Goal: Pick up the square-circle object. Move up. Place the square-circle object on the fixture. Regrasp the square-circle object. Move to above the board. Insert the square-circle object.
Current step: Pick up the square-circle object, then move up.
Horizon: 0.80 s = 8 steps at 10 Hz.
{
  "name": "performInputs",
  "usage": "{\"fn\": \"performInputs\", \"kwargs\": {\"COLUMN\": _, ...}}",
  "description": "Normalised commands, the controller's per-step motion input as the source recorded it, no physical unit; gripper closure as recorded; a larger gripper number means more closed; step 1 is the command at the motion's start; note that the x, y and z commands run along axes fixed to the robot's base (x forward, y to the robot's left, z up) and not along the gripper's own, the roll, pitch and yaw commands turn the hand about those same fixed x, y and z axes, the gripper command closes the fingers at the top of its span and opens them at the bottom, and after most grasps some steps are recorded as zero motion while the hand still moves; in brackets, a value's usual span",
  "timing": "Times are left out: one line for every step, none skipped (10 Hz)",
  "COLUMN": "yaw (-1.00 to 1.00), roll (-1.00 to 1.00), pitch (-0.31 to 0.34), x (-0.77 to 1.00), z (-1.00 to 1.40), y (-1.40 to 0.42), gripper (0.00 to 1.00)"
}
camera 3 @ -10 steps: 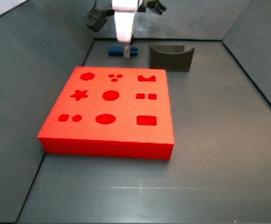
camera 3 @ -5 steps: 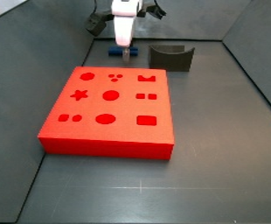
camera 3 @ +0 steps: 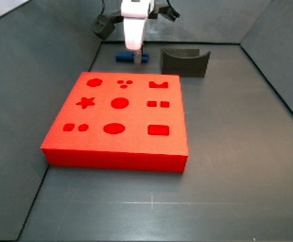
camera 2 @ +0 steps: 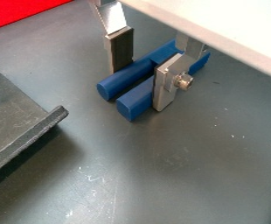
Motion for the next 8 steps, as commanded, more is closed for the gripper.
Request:
{"fn": "performInputs", "kwargs": {"yaw": 0.00, "roll": 0.00, "pitch": 0.000, "x": 0.00, "z": 0.00, "y": 0.00, "gripper": 1.00}}
{"fn": "performInputs", "kwargs": {"yaw": 0.00, "roll": 0.00, "pitch": 0.000, "x": 0.00, "z": 0.00, "y": 0.00, "gripper": 1.00}}
{"fn": "performInputs", "kwargs": {"yaw": 0.00, "roll": 0.00, "pitch": 0.000, "x": 0.00, "z": 0.00, "y": 0.00, "gripper": 1.00}}
{"fn": "performInputs", "kwargs": {"yaw": 0.00, "roll": 0.00, "pitch": 0.000, "x": 0.00, "z": 0.00, "y": 0.00, "gripper": 1.00}}
{"fn": "performInputs", "kwargs": {"yaw": 0.00, "roll": 0.00, "pitch": 0.000, "x": 0.00, "z": 0.00, "y": 0.00, "gripper": 1.00}}
{"fn": "performInputs", "kwargs": {"yaw": 0.00, "roll": 0.00, "pitch": 0.000, "x": 0.00, "z": 0.00, "y": 0.00, "gripper": 1.00}}
{"fn": "performInputs", "kwargs": {"yaw": 0.00, "roll": 0.00, "pitch": 0.000, "x": 0.00, "z": 0.83, "y": 0.00, "gripper": 1.00}}
{"fn": "performInputs", "kwargs": {"yaw": 0.01, "roll": -0.01, "pitch": 0.000, "x": 0.00, "z": 0.83, "y": -0.05, "gripper": 1.00}}
